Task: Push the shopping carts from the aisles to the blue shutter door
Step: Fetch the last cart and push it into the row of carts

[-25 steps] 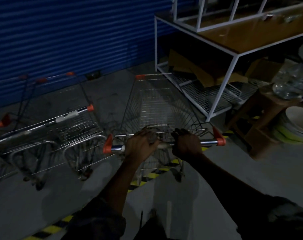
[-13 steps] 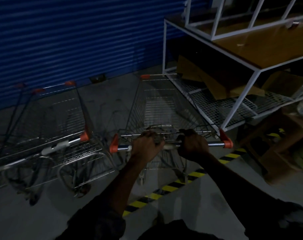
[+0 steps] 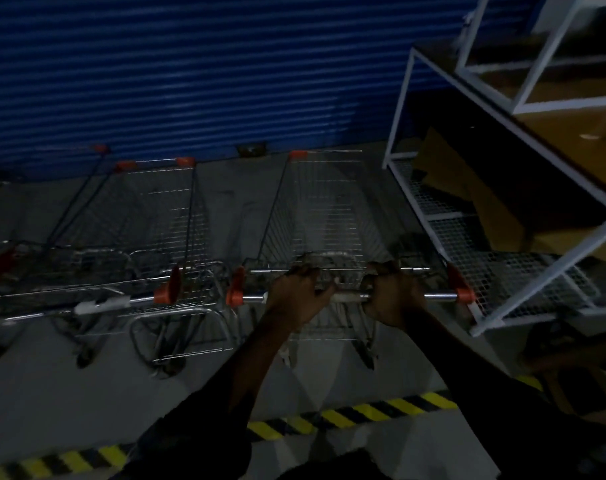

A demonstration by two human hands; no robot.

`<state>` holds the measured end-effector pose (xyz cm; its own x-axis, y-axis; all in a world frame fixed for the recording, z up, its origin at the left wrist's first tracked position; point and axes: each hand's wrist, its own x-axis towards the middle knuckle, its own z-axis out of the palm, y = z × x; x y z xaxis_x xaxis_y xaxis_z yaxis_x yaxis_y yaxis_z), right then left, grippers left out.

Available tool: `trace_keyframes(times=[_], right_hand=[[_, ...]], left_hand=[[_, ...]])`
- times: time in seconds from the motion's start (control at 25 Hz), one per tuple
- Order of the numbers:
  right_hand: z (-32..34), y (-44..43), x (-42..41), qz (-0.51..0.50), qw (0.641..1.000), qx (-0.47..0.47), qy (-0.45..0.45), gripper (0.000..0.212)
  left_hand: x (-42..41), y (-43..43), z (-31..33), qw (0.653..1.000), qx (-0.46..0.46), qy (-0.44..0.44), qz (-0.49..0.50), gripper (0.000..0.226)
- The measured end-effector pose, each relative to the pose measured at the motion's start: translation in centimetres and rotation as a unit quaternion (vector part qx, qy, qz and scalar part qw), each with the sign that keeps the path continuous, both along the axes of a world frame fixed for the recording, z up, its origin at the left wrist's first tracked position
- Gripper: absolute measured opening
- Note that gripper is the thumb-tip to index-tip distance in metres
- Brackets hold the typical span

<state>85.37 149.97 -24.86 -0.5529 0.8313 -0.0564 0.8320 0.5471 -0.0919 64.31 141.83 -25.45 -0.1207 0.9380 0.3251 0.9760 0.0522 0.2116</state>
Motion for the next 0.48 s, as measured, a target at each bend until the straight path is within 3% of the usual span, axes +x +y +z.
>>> trace_keyframes(times=[0.16, 0.28, 0.48], right_hand=[[-1.0, 3.6, -1.6, 0.040, 0.999, 0.007, 0.013, 0.039], [-0.9, 5.7, -2.6, 0.068, 0.997, 0.017, 0.039, 0.032], [-1.9, 9.3, -3.8, 0.092, 0.996, 0.012, -0.015, 0.047]], left_hand=[[-1.4, 2.2, 0.3, 0.999, -0.024, -0.033, 0.030, 0.072], [-2.1, 3.5, 0.2, 0.999, -0.015, -0.009, 0.040, 0.067], [-2.8, 5.3, -0.1, 0.997, -0.033, -0.010, 0.073, 0.073]])
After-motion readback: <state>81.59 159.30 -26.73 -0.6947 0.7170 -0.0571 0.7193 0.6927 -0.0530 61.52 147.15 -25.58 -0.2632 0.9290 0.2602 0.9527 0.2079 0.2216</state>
